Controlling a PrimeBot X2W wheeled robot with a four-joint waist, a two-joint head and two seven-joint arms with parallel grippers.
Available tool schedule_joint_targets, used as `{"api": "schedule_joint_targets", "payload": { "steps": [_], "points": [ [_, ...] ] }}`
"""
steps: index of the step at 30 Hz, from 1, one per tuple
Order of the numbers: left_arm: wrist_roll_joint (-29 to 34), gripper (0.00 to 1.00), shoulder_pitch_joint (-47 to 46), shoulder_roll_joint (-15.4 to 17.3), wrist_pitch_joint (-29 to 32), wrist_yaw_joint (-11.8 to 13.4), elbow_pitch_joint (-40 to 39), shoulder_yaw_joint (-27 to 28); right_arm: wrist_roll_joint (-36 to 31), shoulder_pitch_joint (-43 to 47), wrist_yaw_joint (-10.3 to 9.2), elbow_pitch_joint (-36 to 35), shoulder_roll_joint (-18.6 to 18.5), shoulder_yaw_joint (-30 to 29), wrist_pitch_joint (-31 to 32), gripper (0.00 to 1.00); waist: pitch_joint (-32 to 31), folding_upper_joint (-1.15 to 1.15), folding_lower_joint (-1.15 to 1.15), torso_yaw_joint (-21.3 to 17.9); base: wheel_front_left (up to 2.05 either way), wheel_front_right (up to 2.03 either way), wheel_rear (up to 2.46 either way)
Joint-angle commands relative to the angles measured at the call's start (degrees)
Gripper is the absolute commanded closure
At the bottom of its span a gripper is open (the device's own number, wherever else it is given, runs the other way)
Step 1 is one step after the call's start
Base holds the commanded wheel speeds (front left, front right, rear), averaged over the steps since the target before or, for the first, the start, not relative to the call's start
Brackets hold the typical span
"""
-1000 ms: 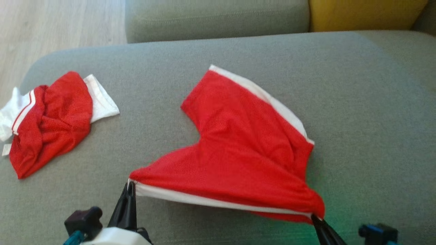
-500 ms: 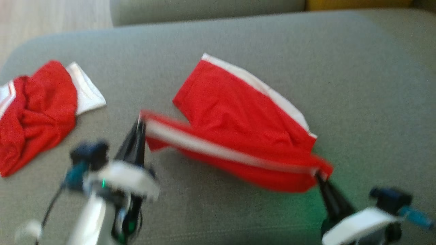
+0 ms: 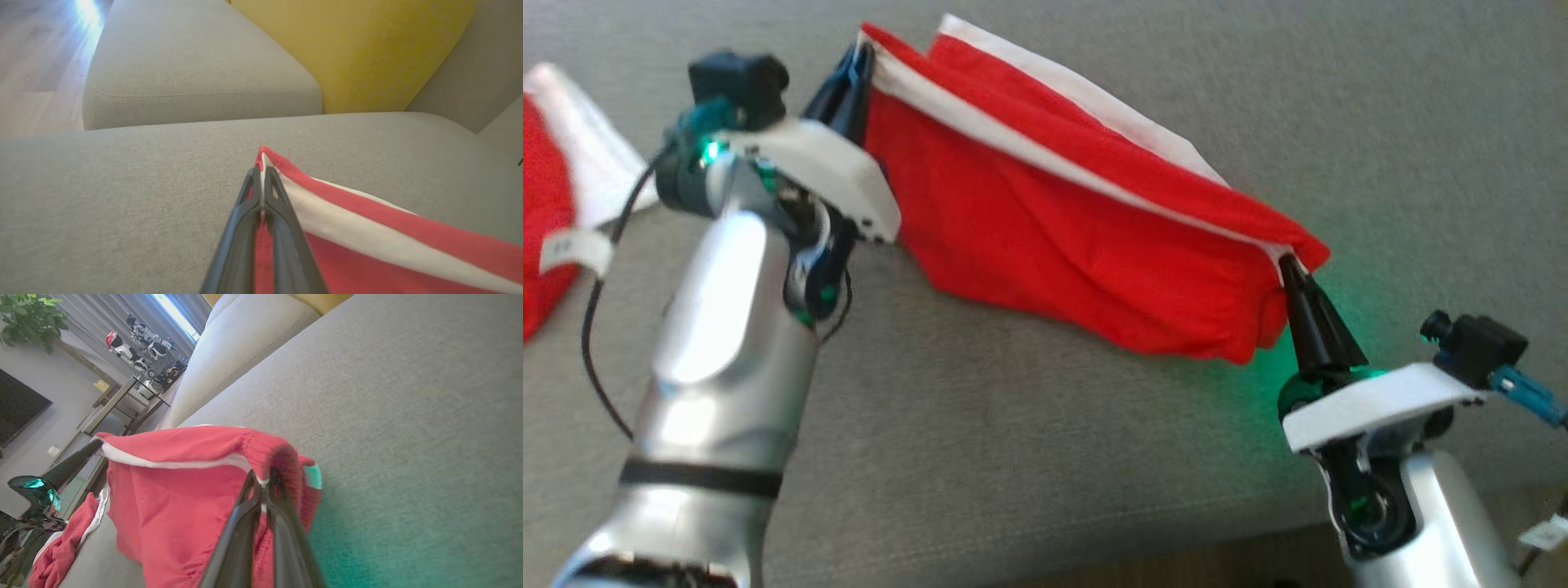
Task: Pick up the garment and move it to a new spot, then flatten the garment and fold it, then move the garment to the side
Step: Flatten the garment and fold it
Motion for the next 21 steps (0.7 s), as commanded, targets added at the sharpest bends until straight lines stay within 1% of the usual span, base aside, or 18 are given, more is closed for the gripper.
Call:
{"api": "schedule_joint_targets", "payload": {
  "steps": [1, 3, 4, 12, 13, 14, 15, 18, 21],
  "points": [
    [0.73, 1.00, -4.21, 1.00, -0.42, 0.01, 1.25, 1.22, 1.51, -1.88, 0.23, -0.64, -0.33, 1.65, -1.13, 1.00, 3.02, 0.00, 0.00, -2.83, 0.00, 0.00, 0.00],
    [1.08, 1.00, -7.33, 0.79, -0.66, 0.06, 5.57, 0.95, 2.58, -3.59, 0.23, 0.68, -0.33, 2.64, -2.03, 1.00, 4.24, 0.00, 0.00, -4.01, 0.00, 0.00, 0.00],
    [1.23, 1.00, -10.02, 0.42, -1.48, -0.07, 9.35, 0.67, 4.13, -5.04, 0.23, 1.91, -0.33, 3.56, -2.99, 1.00, 5.13, 0.00, 0.00, -4.92, 0.00, 0.00, 0.00],
    [0.60, 1.00, -17.99, -0.71, -4.17, 0.43, 23.25, 0.69, 6.75, -9.32, 0.23, 5.37, -0.33, 6.82, -5.43, 1.00, 7.56, 0.00, 0.00, -7.29, 0.00, 0.00, 0.00],
    [0.42, 0.66, -18.66, -0.82, -4.67, 0.30, 24.59, 0.71, 6.81, -9.63, 0.23, 5.69, -0.33, 7.13, -5.66, 0.98, 7.65, 0.00, 0.00, -7.42, 0.00, 0.00, 0.00],
    [0.08, 0.13, -19.22, -0.94, -5.21, 0.21, 25.81, 0.88, 6.72, -9.89, 0.23, 5.92, -0.33, 7.36, -5.98, 0.53, 7.70, 0.00, 0.00, -7.51, 0.00, 0.00, 0.00],
    [-0.13, 0.00, -19.69, -1.05, -5.86, 0.13, 26.87, 0.94, 6.54, -10.08, 0.23, 6.03, -0.33, 7.53, -6.40, 0.00, 7.71, 0.00, 0.00, -7.58, 0.00, 0.00, 0.00],
    [-0.51, 0.00, -20.31, -1.34, -8.31, -0.54, 29.19, 0.69, 5.48, -10.06, 0.23, 6.09, -0.33, 7.63, -7.26, 0.00, 7.39, 0.00, 0.00, -7.37, 0.00, 0.00, 0.00],
    [-0.82, 0.00, -19.84, -1.62, -11.44, -0.99, 30.19, 0.37, 2.80, -9.40, 0.23, 5.24, -0.47, 6.99, -8.27, 0.00, 6.46, 0.00, 0.00, -6.73, 0.00, 0.00, 0.00]
  ]
}}
